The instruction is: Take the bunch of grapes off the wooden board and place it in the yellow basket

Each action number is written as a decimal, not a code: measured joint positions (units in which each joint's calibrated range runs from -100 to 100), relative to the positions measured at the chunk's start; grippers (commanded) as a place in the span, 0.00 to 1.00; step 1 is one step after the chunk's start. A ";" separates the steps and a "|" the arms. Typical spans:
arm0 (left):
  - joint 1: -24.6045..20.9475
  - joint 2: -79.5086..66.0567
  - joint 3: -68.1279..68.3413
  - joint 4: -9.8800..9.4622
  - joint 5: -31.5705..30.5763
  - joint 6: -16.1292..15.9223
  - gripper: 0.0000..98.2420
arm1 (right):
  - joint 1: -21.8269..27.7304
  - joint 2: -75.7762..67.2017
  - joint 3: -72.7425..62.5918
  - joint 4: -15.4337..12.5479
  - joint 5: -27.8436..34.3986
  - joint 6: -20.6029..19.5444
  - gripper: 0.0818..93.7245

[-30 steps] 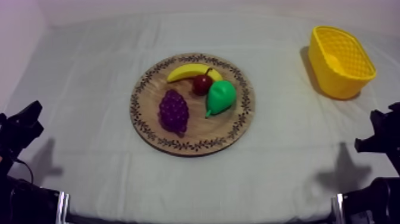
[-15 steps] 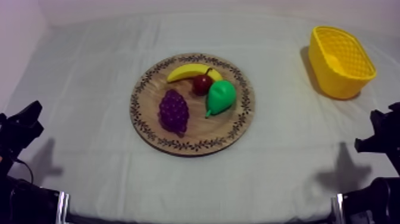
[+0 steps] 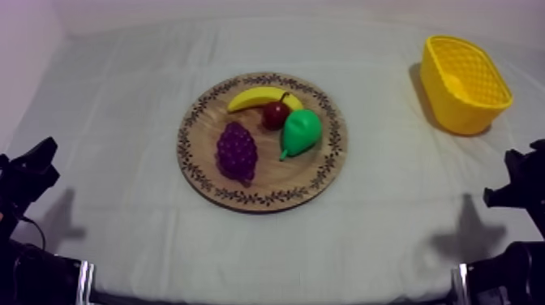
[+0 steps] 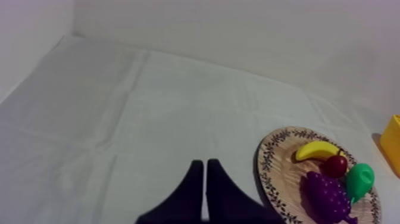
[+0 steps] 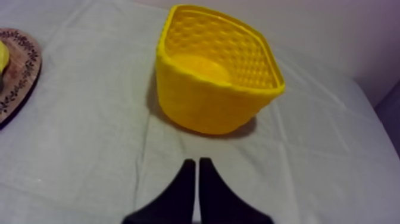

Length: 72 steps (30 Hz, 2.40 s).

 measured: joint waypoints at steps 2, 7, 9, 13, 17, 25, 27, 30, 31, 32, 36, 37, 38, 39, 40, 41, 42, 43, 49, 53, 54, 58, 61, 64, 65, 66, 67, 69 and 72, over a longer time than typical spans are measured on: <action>0.00 0.00 0.00 0.00 0.00 0.00 0.00 | -0.06 0.00 -0.31 0.13 -0.38 -0.74 0.00; 0.00 0.00 0.00 0.00 0.00 0.00 0.00 | -1.56 2.19 -1.84 1.14 0.08 -1.87 0.00; 0.00 0.00 0.00 0.00 0.00 0.00 0.00 | -2.33 3.77 -3.24 1.79 0.17 -2.03 0.00; 0.00 0.00 0.00 0.00 0.00 0.00 0.00 | -4.34 8.71 -8.34 1.49 0.20 -1.91 0.00; 0.00 0.00 0.00 0.00 0.00 0.00 0.00 | -6.62 15.53 -14.88 1.37 1.18 -2.04 0.00; 0.00 0.00 0.00 0.00 0.00 0.00 0.00 | -13.72 32.11 -32.23 4.86 3.82 -6.90 0.00; 0.00 0.00 0.00 0.00 0.00 0.00 0.00 | -15.66 36.64 -36.21 5.61 4.83 -8.25 0.00; 0.00 0.00 0.00 0.00 0.00 0.00 0.00 | -18.86 43.07 -43.20 5.96 8.68 -9.90 0.00; 0.00 0.00 0.00 0.00 0.00 0.00 0.00 | -19.93 45.40 -45.66 6.00 9.98 -10.37 0.00; 0.00 0.00 0.00 0.00 0.00 0.00 0.00 | -20.97 47.71 -48.21 6.00 11.23 -10.83 0.00; 0.00 0.00 0.00 0.00 0.00 0.00 0.00 | -24.59 56.40 -57.52 6.36 16.15 -12.44 0.00; 0.00 0.00 0.00 0.00 0.00 0.00 0.00 | -25.56 58.61 -60.14 6.36 17.69 -12.86 0.00; 0.00 0.00 0.00 0.00 0.00 0.00 0.00 | -26.48 60.78 -62.73 6.36 18.89 -13.32 0.00; 0.00 0.00 0.00 0.00 0.00 0.00 0.00 | -27.18 62.47 -65.28 6.36 19.84 -13.61 0.00; 0.00 0.00 0.00 0.00 0.00 0.00 0.00 | -28.03 64.55 -67.78 6.36 21.04 -14.13 0.00; 0.00 0.00 0.00 0.00 0.00 0.00 0.00 | -28.87 66.62 -70.23 6.36 22.51 -14.66 0.00; 0.00 0.00 0.00 0.00 0.00 0.00 0.00 | -29.66 68.59 -72.15 6.41 23.51 -15.25 0.00; 0.00 0.00 0.00 0.00 0.00 0.00 0.00 | -30.42 70.11 -74.52 6.48 24.54 -15.84 0.00; 0.00 0.00 0.00 0.00 0.00 0.00 0.00 | -34.40 80.24 -87.31 7.14 31.32 -19.59 0.00; 0.00 0.00 0.00 0.00 0.00 0.00 0.00 | -36.98 86.12 -96.11 7.96 35.70 -22.77 0.00; 0.00 0.00 0.00 0.00 0.00 0.00 0.00 | -37.60 87.62 -98.23 8.24 37.00 -23.67 0.00; 0.00 0.00 0.00 0.00 0.00 0.00 0.00 | -39.78 93.10 -105.56 9.42 41.60 -27.18 0.00; 0.00 0.00 0.00 0.00 0.00 0.00 0.00 | -41.54 96.97 -111.06 10.32 45.17 -30.22 0.00; 0.00 0.00 0.00 0.00 0.00 0.00 0.00 | -43.00 100.90 -115.78 10.90 48.68 -33.09 0.00; 0.00 0.00 0.00 0.00 0.00 0.00 0.00 | -43.30 101.85 -116.88 10.95 49.69 -34.05 0.00; 0.00 0.00 0.00 0.00 0.00 0.00 0.00 | -43.65 103.06 -118.13 10.89 50.82 -34.99 0.00; 0.00 0.00 0.00 0.00 0.00 0.00 0.00 | -43.93 104.16 -119.20 10.72 51.87 -35.86 0.00; 0.00 0.00 0.00 0.00 0.00 0.00 0.00 | -44.27 106.16 -120.74 10.36 53.26 -37.28 0.00; 0.00 0.00 0.00 0.00 0.00 0.00 0.00 | -44.73 108.72 -122.37 10.36 55.78 -38.96 0.00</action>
